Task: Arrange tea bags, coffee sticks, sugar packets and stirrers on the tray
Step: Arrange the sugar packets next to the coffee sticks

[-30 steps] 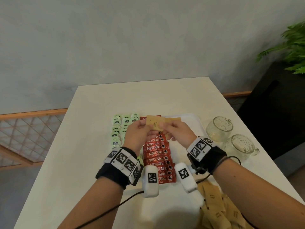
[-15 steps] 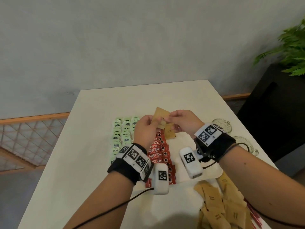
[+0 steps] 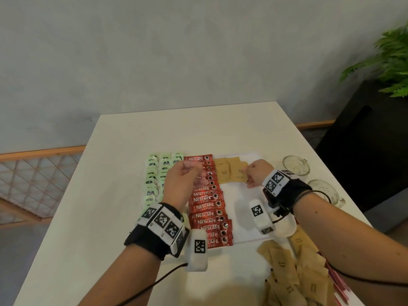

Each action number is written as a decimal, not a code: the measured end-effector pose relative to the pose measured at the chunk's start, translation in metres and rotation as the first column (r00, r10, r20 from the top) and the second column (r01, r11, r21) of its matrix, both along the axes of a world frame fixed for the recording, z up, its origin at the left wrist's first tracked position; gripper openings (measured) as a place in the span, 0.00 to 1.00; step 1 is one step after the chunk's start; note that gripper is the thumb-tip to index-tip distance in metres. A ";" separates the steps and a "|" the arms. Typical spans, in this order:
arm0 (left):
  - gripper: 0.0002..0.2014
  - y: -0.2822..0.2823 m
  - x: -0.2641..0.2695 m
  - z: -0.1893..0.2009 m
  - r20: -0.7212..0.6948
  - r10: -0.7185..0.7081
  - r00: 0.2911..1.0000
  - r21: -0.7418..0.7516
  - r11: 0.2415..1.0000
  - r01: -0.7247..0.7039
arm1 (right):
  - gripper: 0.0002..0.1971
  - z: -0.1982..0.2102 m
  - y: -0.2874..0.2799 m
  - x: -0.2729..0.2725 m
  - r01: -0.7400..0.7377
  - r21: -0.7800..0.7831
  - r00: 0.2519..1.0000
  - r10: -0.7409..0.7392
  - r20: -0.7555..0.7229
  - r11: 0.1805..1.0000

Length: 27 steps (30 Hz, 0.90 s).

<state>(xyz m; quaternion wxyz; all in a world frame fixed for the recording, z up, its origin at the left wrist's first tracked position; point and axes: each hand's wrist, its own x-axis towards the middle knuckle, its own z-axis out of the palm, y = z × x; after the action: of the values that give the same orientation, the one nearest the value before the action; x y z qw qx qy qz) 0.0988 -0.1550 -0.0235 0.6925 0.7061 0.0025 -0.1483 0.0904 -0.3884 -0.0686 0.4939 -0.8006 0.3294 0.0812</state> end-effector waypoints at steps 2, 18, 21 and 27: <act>0.05 0.003 0.000 -0.004 -0.008 -0.006 1.000 0.001 1.000 0.006 | 0.05 -0.008 -0.003 0.001 -0.050 -0.078 0.999 0.048 -0.024 0.996; 0.03 0.010 -0.004 -0.007 0.002 -0.067 0.998 0.055 0.996 0.067 | 0.16 -0.006 0.004 0.014 -0.163 -0.309 0.978 0.111 -0.177 0.937; 0.04 0.011 -0.011 0.001 0.044 -0.107 0.993 0.070 0.992 0.104 | 0.17 0.018 0.009 0.002 -0.094 -0.321 0.992 0.060 -0.114 0.942; 0.05 0.005 -0.045 0.029 0.149 -0.250 0.957 0.153 0.962 0.228 | 0.13 0.087 0.018 -0.060 -0.084 -0.327 0.979 0.139 0.150 0.941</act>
<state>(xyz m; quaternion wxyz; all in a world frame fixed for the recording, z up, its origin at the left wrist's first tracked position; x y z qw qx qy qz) 0.0538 -0.1503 0.0056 0.6182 0.7559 -0.1309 -0.1711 0.0301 -0.3708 0.0187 0.3788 -0.8913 0.2488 -0.0141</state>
